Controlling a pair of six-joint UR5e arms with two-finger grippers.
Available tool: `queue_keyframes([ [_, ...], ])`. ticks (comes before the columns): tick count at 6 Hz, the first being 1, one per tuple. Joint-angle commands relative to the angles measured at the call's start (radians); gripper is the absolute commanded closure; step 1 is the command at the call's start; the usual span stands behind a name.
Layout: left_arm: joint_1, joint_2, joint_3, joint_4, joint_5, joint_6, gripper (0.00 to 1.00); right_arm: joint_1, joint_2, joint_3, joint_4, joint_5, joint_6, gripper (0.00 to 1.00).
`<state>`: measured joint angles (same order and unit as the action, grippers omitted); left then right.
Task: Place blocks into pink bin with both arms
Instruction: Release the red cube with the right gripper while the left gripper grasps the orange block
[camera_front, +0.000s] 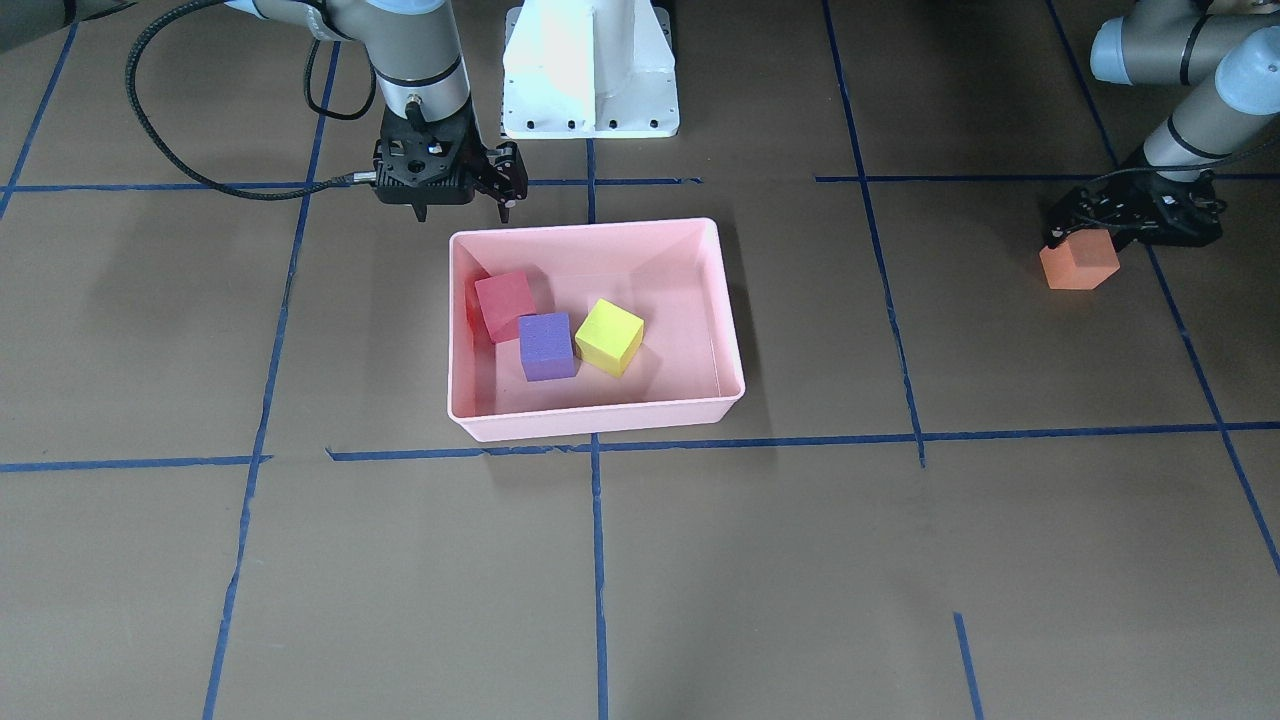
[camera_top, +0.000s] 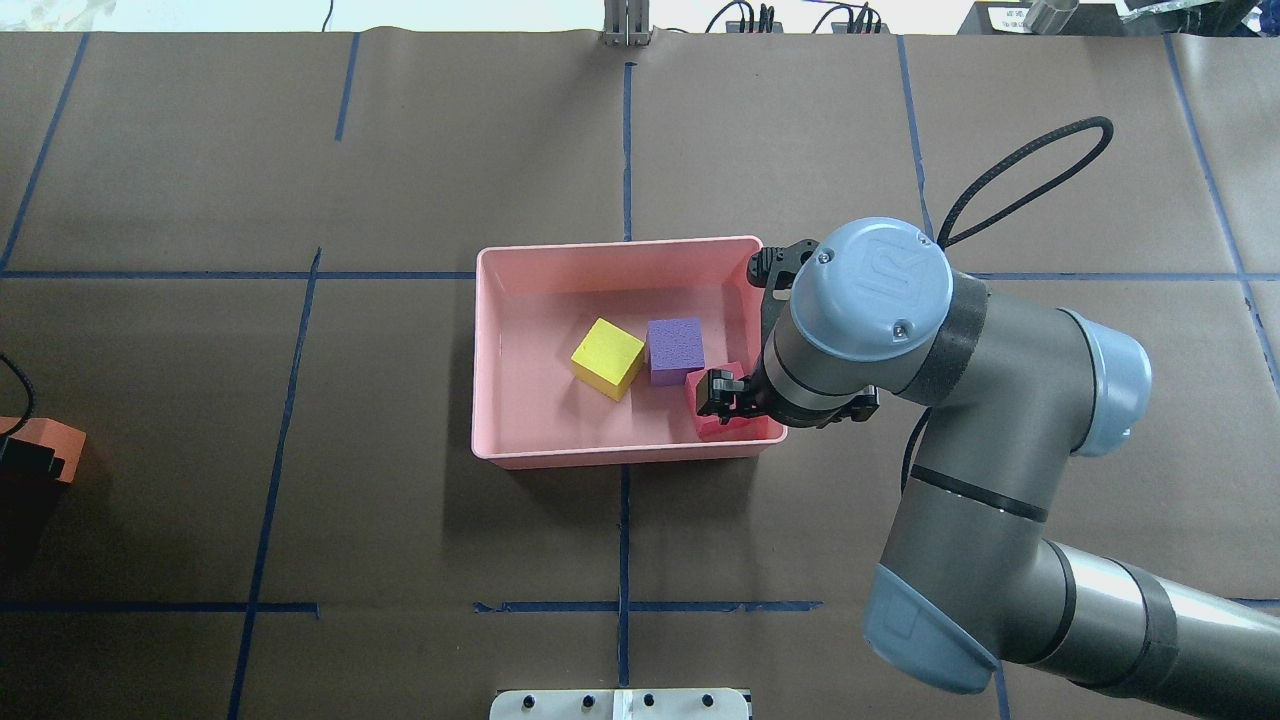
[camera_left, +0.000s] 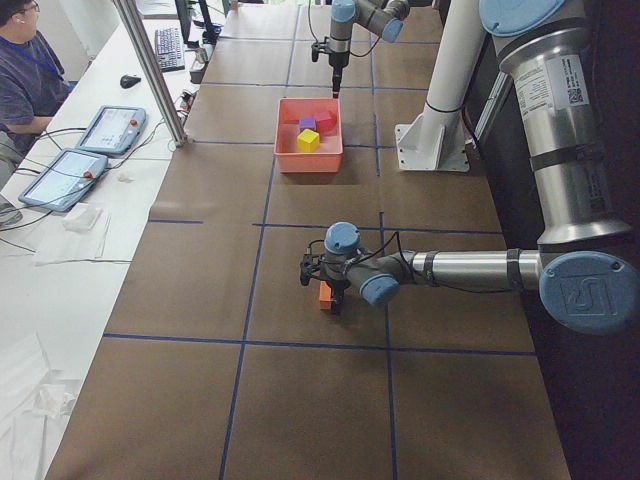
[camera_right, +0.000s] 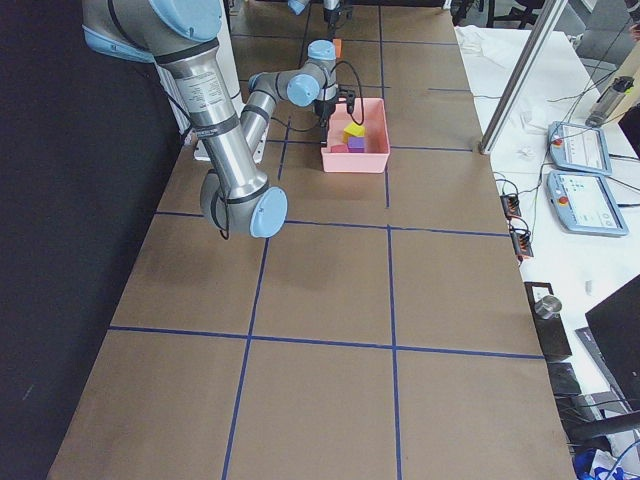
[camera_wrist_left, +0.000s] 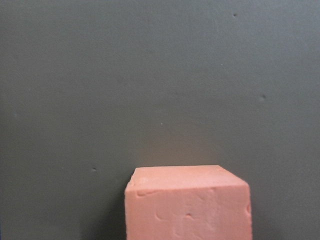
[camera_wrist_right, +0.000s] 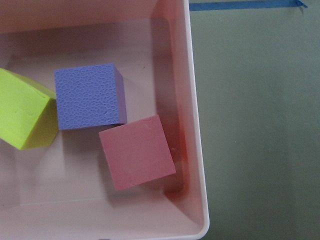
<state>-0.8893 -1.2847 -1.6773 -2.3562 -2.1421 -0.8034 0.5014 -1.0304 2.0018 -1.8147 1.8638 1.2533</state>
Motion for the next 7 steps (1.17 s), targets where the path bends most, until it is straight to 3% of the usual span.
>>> queue_keyframes([
  [1,0.007,-0.03,0.028,0.0,0.008,0.004,0.24,0.0,0.0,0.002,0.0,0.0,0.0,0.0],
  [2,0.006,-0.028,0.024,0.0,0.008,0.007,0.32,0.002,-0.002,0.018,0.0,-0.002,0.0,0.0],
  [4,-0.006,-0.05,-0.051,0.017,0.004,0.007,0.32,0.006,-0.008,0.043,-0.003,-0.002,0.0,0.0],
  [5,-0.025,-0.083,-0.138,0.096,0.004,0.006,0.32,0.022,-0.008,0.051,-0.005,-0.002,0.0,0.0],
  [7,-0.034,-0.302,-0.261,0.427,0.004,-0.01,0.32,0.08,-0.032,0.061,-0.008,0.044,-0.105,0.0],
])
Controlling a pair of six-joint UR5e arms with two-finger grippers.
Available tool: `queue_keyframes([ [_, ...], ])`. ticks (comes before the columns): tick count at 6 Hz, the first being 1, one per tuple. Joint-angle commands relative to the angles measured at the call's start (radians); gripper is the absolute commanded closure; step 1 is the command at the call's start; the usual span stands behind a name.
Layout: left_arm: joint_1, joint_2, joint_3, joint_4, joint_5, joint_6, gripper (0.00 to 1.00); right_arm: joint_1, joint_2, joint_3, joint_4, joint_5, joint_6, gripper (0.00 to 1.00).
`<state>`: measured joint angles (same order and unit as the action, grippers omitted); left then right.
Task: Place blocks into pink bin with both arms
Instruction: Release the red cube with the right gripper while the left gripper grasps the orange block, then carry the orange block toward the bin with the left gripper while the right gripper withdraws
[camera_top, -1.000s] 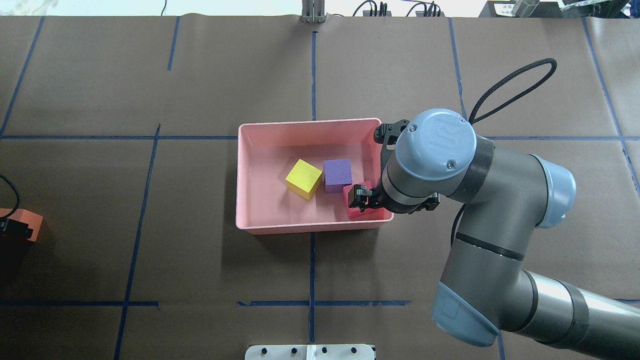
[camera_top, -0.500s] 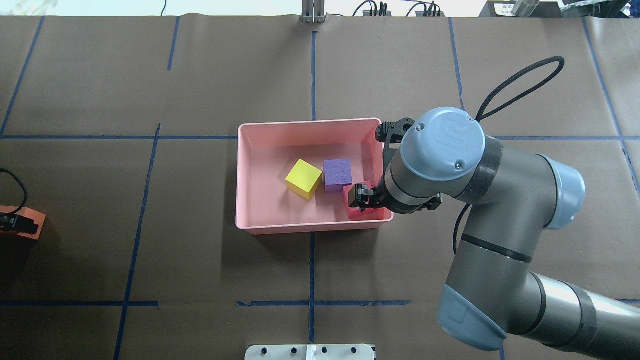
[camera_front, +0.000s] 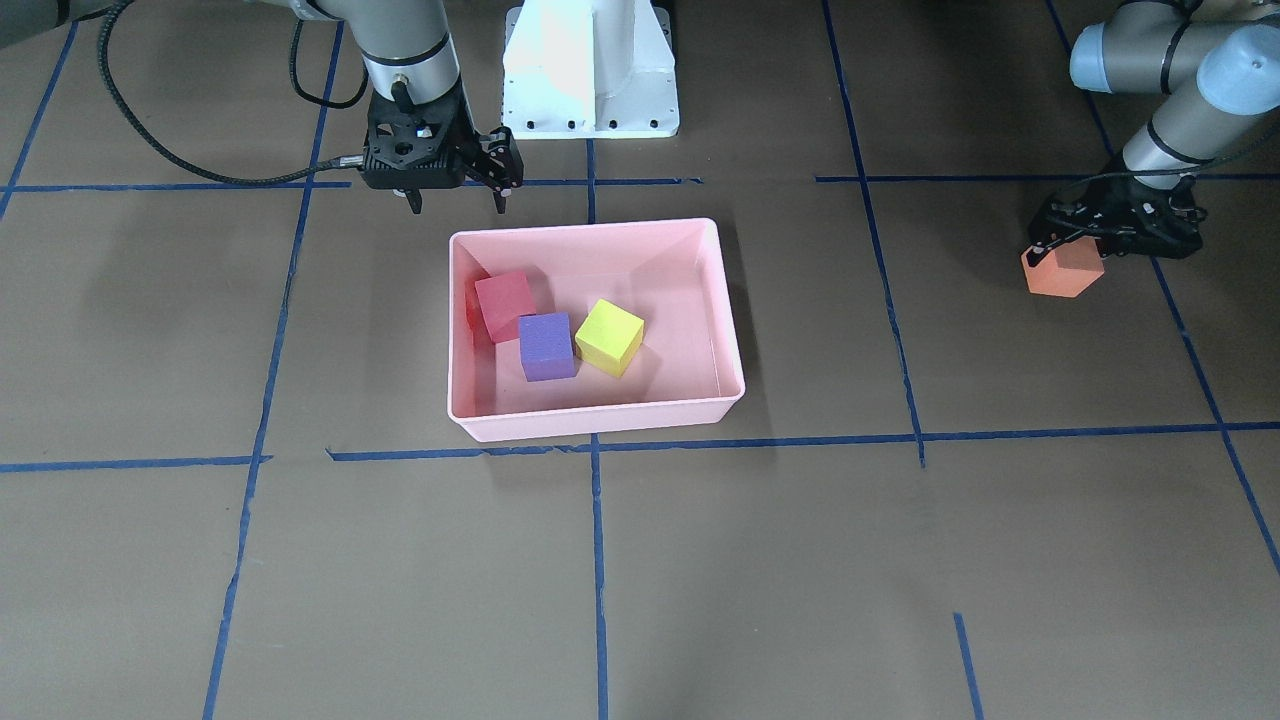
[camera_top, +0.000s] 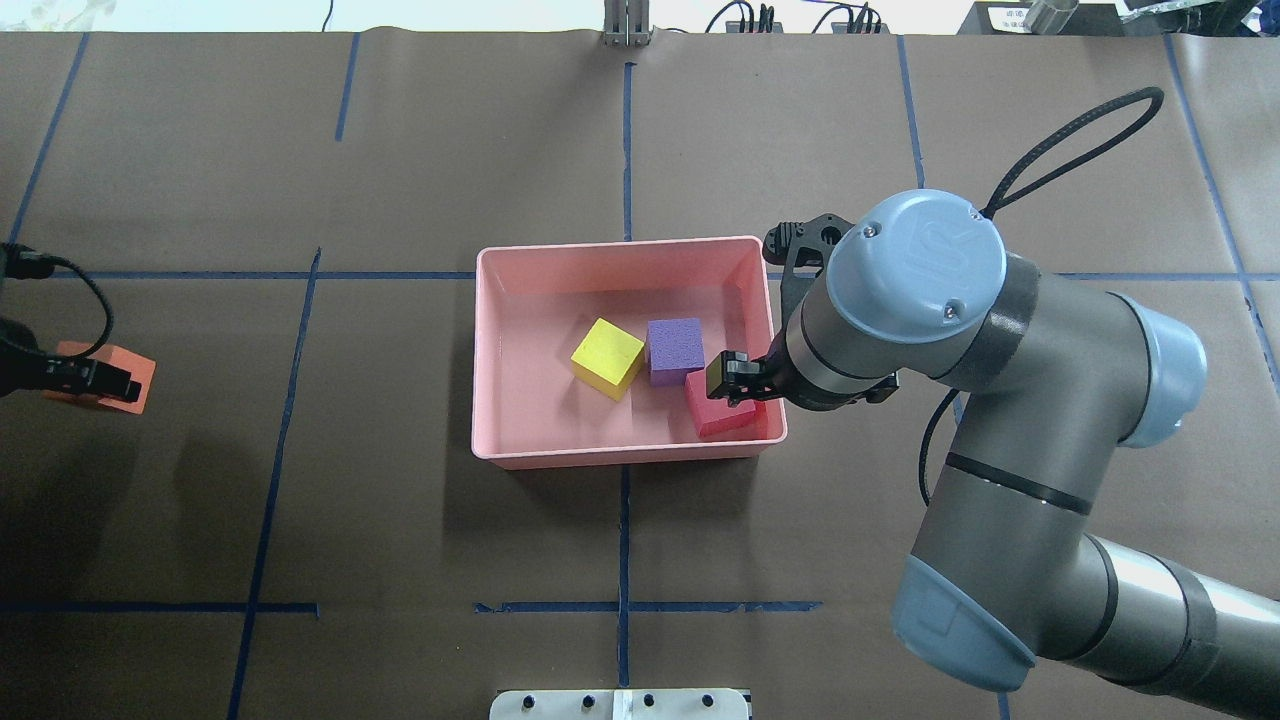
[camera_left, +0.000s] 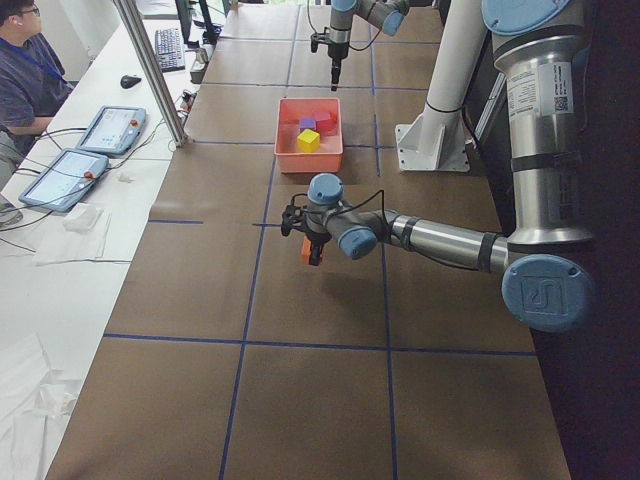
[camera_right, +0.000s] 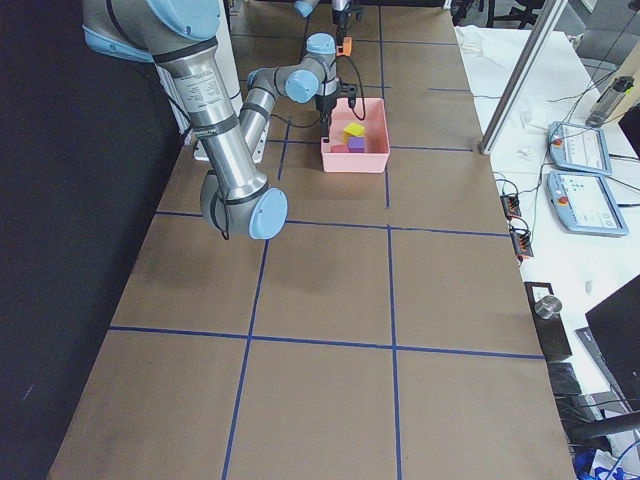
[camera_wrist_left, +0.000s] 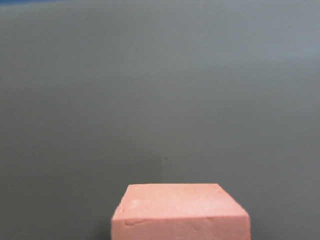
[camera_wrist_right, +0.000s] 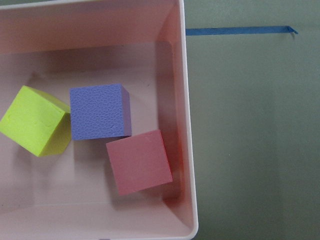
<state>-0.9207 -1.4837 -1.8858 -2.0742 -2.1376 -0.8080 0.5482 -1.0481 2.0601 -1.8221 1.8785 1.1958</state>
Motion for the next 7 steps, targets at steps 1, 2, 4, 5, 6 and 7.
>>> queue_keyframes([
  [1,0.002,-0.256,-0.091,0.359,-0.001,-0.005,0.32,0.109,-0.047,0.003,0.0,0.115,-0.161,0.0],
  [2,0.022,-0.409,-0.119,0.564,0.001,-0.007,0.32,0.161,-0.093,0.0,0.0,0.125,-0.311,0.0],
  [4,0.208,-0.616,-0.105,0.72,0.063,-0.211,0.32,0.327,-0.203,0.0,0.004,0.235,-0.588,0.0],
  [5,0.292,-0.71,-0.058,0.72,0.126,-0.312,0.32,0.393,-0.272,0.0,0.007,0.257,-0.702,0.0],
  [6,0.318,-0.806,0.027,0.715,0.143,-0.376,0.24,0.43,-0.311,0.003,0.009,0.264,-0.773,0.0],
  [7,0.319,-0.807,0.014,0.717,0.153,-0.376,0.0,0.44,-0.32,0.005,0.009,0.266,-0.777,0.0],
])
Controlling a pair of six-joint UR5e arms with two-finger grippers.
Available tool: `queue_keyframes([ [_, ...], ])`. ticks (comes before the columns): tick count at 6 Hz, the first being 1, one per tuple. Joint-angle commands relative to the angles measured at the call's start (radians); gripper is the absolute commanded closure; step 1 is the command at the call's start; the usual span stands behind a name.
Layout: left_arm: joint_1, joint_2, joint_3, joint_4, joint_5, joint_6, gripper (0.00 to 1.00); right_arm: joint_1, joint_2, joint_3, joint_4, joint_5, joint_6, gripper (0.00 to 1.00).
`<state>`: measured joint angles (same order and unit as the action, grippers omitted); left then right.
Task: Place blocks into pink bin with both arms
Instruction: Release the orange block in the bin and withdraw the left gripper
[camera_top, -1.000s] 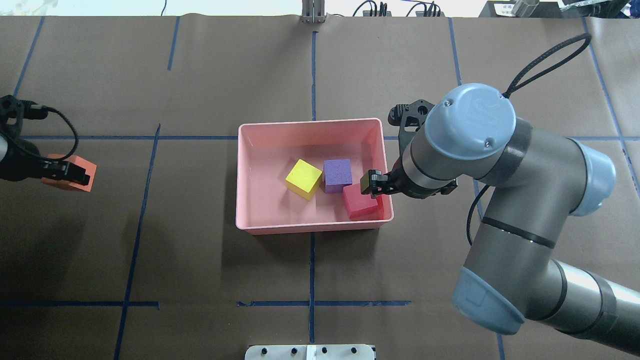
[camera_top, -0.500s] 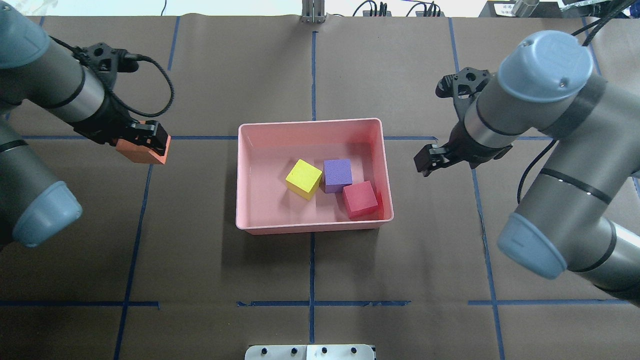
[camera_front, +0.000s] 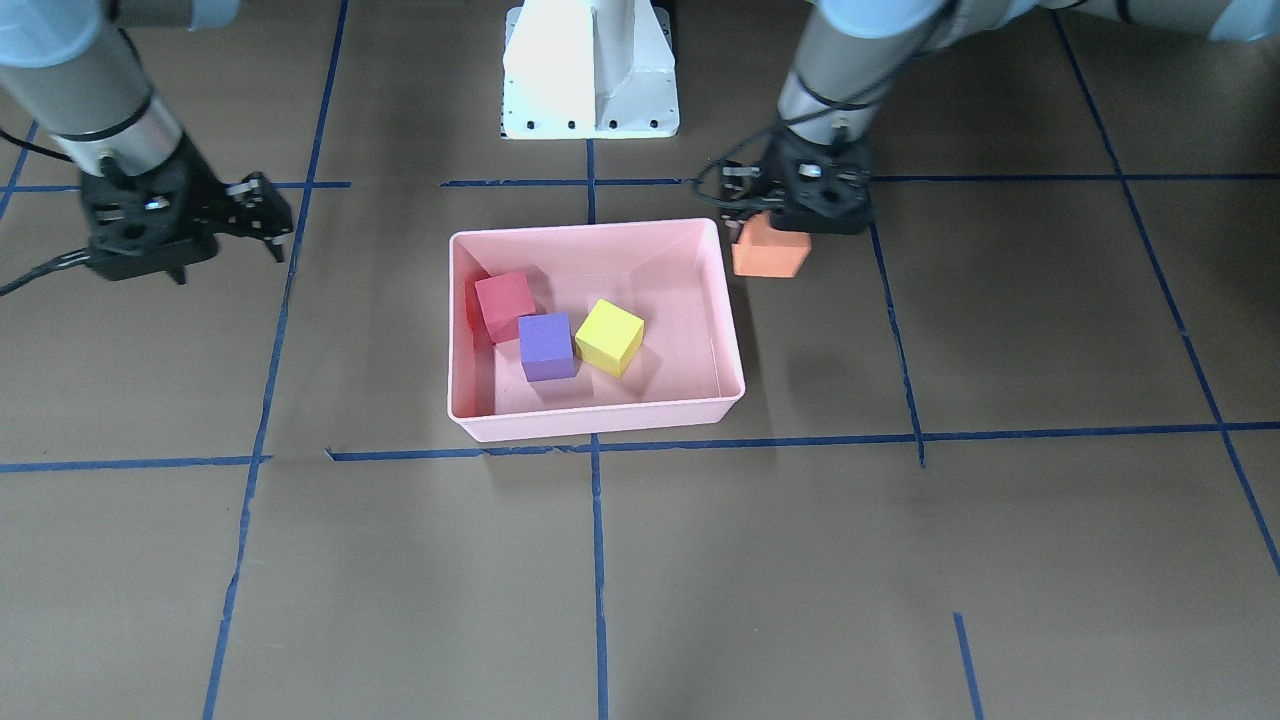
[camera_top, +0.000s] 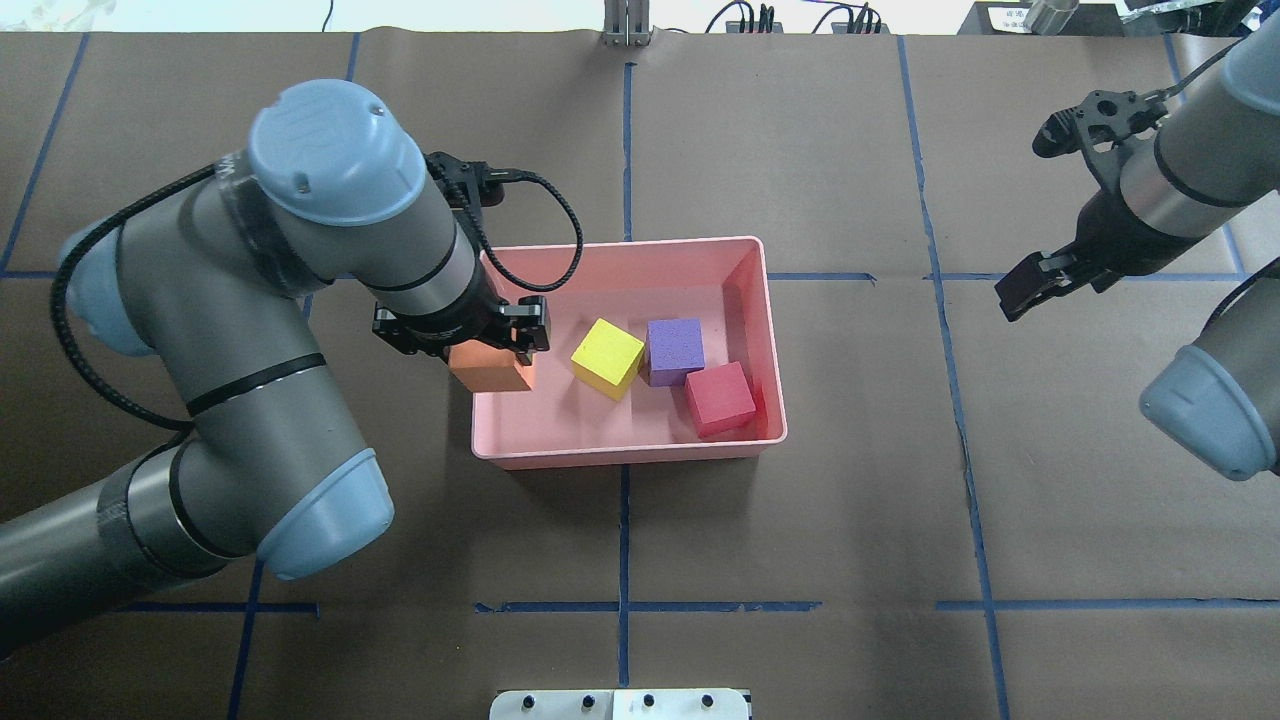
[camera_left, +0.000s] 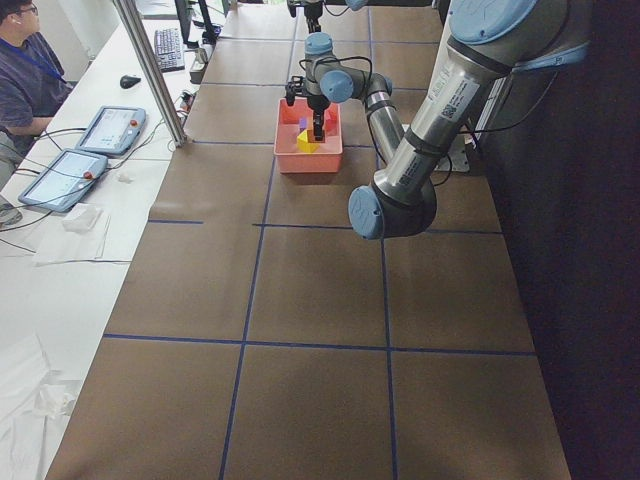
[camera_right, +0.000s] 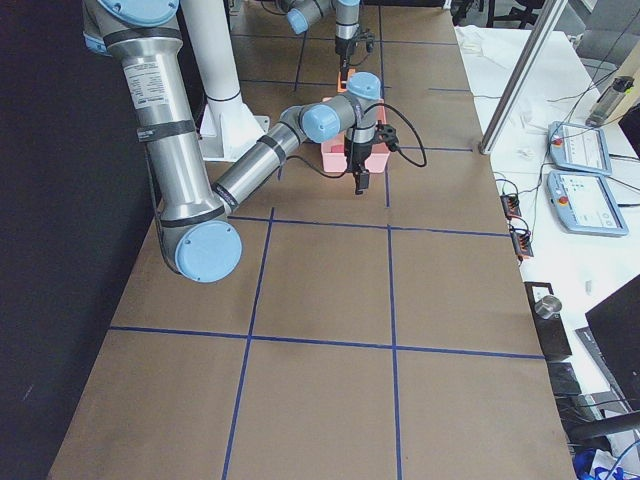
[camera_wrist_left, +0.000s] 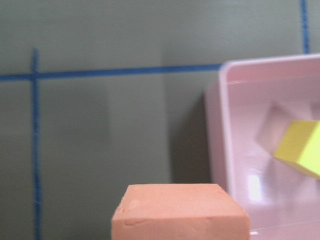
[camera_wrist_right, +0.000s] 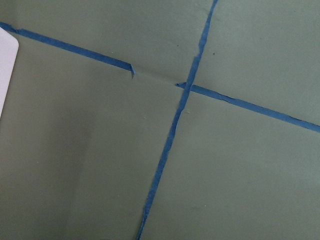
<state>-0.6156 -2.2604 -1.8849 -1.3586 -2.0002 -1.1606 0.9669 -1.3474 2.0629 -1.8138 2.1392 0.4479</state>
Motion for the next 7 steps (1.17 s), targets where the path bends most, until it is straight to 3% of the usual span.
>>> queue_keyframes([
  [1,0.001,-0.002,-0.009,0.004,0.005,-0.013,0.0,0.038,-0.047,0.005,0.008,0.014,-0.043,0.0],
  [3,-0.1,0.17,-0.104,0.009,0.001,0.255,0.0,0.178,-0.16,0.003,0.016,0.086,-0.284,0.0],
  [5,-0.27,0.324,-0.102,-0.005,-0.076,0.576,0.0,0.348,-0.302,-0.009,0.016,0.119,-0.569,0.0],
  [7,-0.512,0.473,-0.082,-0.004,-0.182,0.942,0.0,0.539,-0.361,-0.135,0.018,0.16,-0.877,0.0],
])
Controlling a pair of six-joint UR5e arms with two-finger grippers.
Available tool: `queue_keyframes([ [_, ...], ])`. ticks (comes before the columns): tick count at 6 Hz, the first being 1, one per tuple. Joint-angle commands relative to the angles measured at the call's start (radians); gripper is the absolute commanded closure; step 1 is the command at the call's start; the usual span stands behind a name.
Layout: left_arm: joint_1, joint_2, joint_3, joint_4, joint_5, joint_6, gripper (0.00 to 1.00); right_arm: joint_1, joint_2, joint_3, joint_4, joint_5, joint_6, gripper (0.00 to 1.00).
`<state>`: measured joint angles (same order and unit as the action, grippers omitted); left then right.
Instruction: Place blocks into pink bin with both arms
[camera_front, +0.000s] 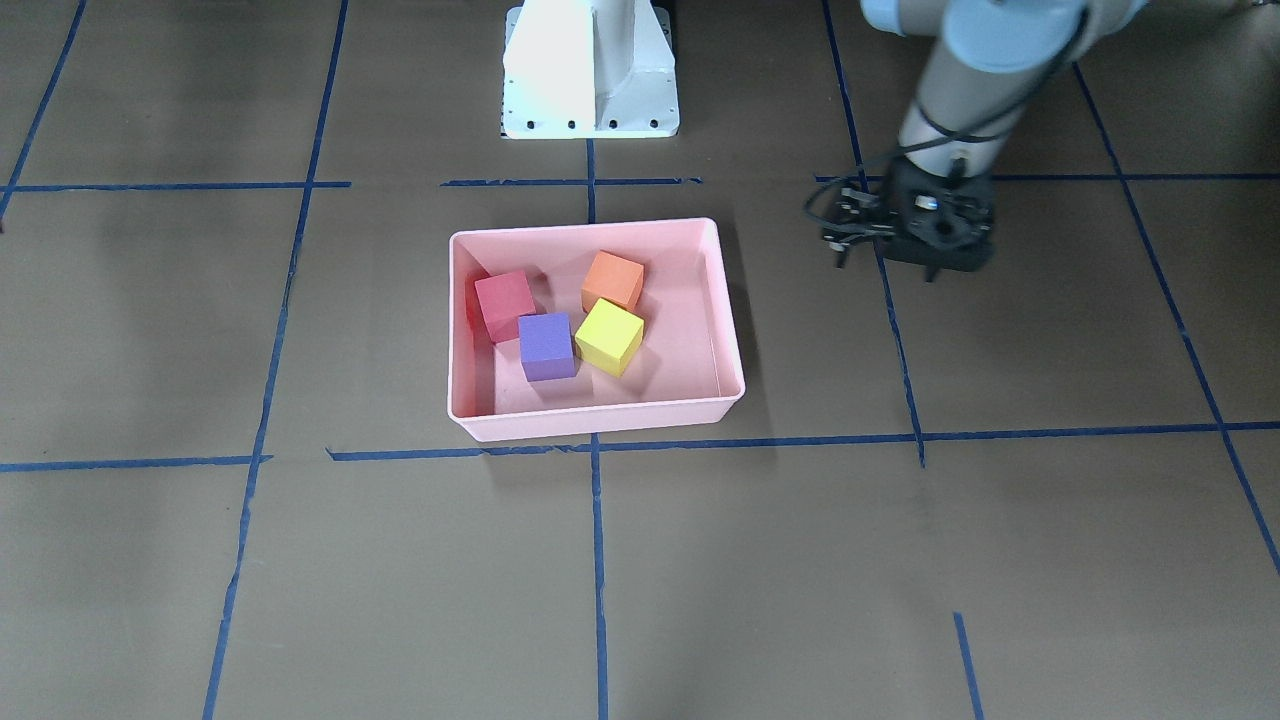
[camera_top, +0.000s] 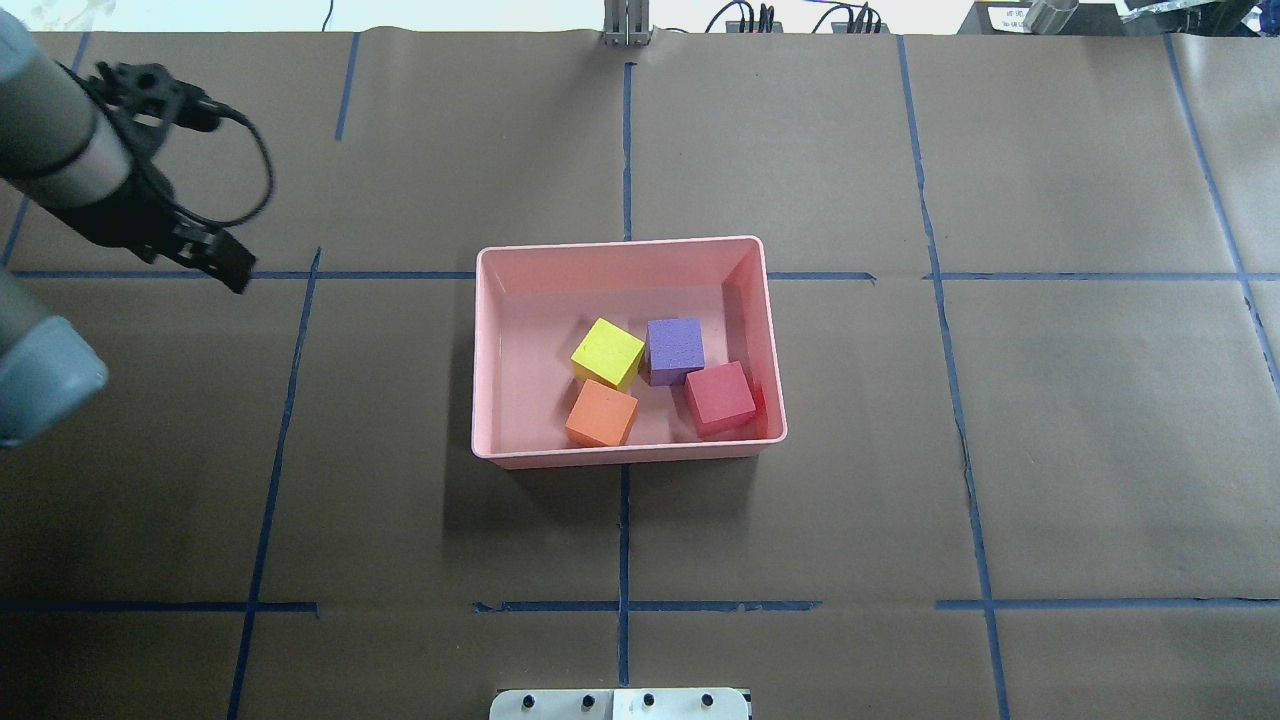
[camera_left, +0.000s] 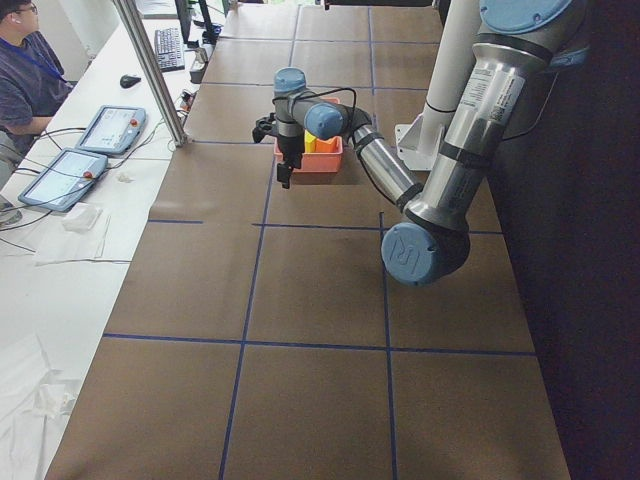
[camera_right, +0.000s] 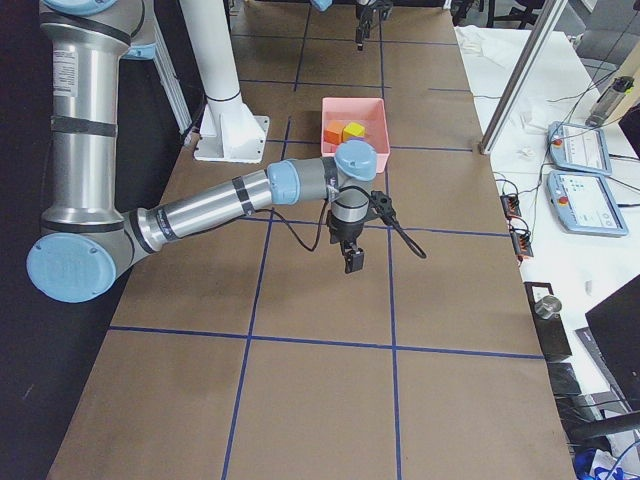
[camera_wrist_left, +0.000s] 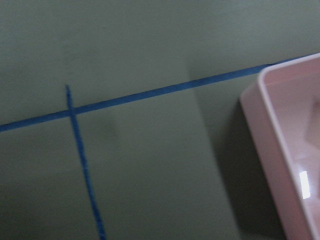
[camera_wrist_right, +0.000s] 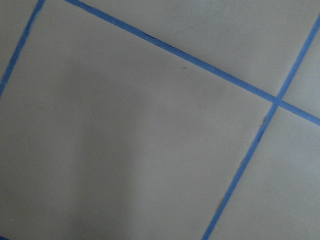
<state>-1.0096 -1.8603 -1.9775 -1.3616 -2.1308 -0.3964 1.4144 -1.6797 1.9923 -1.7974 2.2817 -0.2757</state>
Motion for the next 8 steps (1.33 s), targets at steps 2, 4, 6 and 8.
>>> queue_keyframes([
  [2,-0.377,0.182,0.139,-0.001,-0.134,0.546,0.0,0.202,-0.055,-0.142,0.001,0.06,-0.24,0.0],
  [4,-0.602,0.267,0.332,-0.045,-0.193,0.703,0.0,0.204,-0.063,-0.144,0.001,0.061,-0.194,0.0],
  [6,-0.609,0.381,0.319,-0.102,-0.195,0.699,0.0,0.202,-0.063,-0.144,0.001,0.062,-0.192,0.0],
  [8,-0.609,0.382,0.325,-0.099,-0.193,0.697,0.0,0.204,-0.063,-0.144,0.001,0.064,-0.194,0.0],
])
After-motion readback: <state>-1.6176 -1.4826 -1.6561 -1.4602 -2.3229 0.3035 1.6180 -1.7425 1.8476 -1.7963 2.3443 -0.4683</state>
